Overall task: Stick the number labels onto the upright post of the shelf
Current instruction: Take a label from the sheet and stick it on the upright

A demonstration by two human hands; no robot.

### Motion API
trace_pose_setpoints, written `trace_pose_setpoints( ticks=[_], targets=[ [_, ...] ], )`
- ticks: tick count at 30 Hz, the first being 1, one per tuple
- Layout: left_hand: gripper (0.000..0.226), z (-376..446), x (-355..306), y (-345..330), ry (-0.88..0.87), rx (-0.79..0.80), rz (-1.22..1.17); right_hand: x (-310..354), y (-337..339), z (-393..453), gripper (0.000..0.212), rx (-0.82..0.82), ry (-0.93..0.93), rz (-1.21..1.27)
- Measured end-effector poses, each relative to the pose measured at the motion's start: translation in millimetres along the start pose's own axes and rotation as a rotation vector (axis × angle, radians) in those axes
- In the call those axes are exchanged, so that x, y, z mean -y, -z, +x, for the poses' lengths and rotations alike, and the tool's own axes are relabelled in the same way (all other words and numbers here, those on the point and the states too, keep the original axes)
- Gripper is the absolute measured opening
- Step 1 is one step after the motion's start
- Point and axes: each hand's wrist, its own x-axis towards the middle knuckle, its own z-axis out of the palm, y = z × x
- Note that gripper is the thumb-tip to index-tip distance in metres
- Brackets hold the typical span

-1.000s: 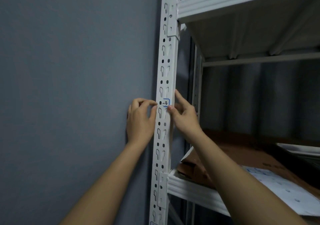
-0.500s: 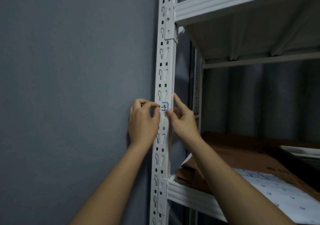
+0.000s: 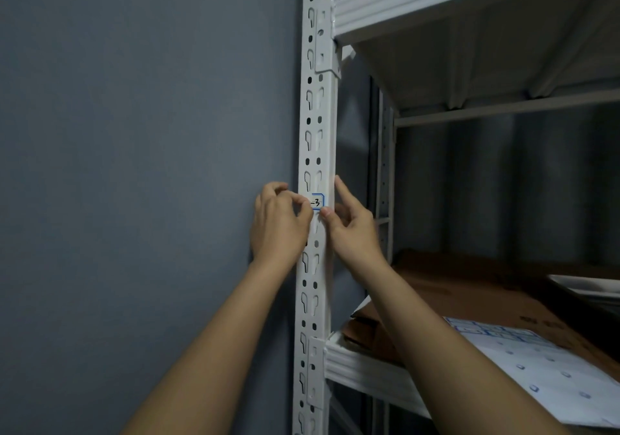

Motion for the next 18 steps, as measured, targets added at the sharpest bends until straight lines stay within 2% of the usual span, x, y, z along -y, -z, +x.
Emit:
trace_pose_setpoints(
  ticks=[4,13,18],
  targets=[
    [0.012,1.3,2.7,-2.1,-0.072,-0.010,0.042,-2.3,-0.2,0.0,0.059,0.007,-0.008,0.006],
    [0.014,0.3,9.2,-8.6,-0.242,-0.096,0.126,-9.1,-0.7,3.6,0.059,0.009,-0.011,0.047],
    [0.013,1.7,13.0,-9.2,-0.273,-0.127,0.123,-11.5,-0.7,4.8,0.060,0.007,-0.006,0.022]
  ],
)
